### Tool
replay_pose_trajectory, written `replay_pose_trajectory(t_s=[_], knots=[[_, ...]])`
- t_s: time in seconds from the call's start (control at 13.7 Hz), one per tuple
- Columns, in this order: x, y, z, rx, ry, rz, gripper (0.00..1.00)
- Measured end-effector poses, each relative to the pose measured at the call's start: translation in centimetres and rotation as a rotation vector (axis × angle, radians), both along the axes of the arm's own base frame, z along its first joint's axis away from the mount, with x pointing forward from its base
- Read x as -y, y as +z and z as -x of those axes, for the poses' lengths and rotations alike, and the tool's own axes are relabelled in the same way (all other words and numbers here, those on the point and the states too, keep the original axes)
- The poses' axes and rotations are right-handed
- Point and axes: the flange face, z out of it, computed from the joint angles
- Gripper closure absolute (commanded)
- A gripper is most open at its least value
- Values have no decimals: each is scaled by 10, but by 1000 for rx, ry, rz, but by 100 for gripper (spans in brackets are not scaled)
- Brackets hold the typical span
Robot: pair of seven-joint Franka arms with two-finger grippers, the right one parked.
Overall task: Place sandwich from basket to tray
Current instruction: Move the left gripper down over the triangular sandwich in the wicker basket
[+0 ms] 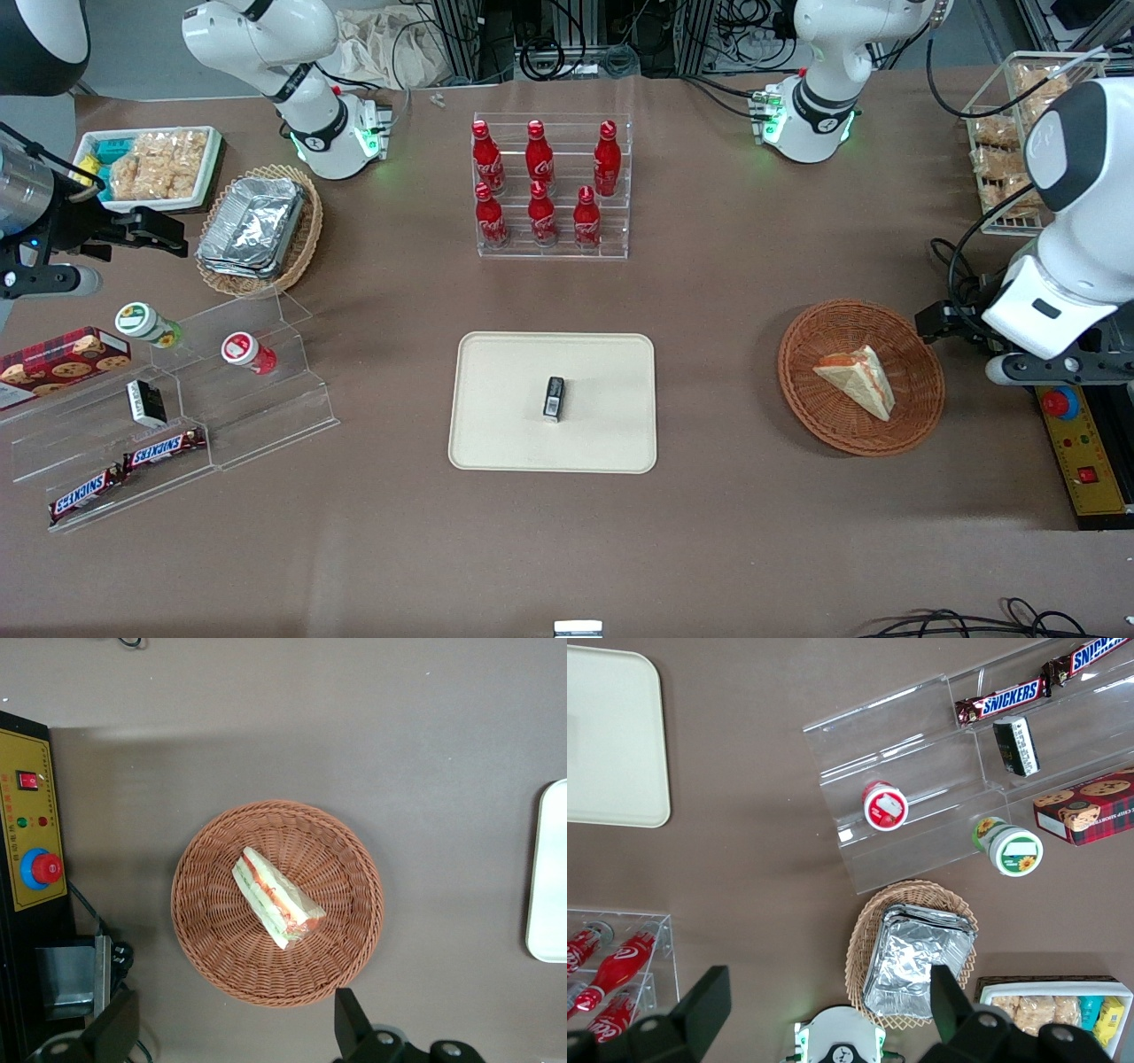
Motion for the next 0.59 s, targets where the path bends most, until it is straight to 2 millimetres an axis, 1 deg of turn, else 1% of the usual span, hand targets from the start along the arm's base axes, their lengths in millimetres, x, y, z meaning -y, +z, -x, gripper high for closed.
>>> replay_pose_trajectory(t_s=[0.22,0.29,0.37,0.44,0.51,0.59], knots=[[0,-7,-4,-14,1,2,1],[-1,-10,-4,-25,2,1,6],[-1,-15,-3,-43,16,2,9],[-2,-25,-2,-54,64,7,8],[-5,-37,-1,-56,133,12,4],[-9,-54,-1,-49,202,16,3]])
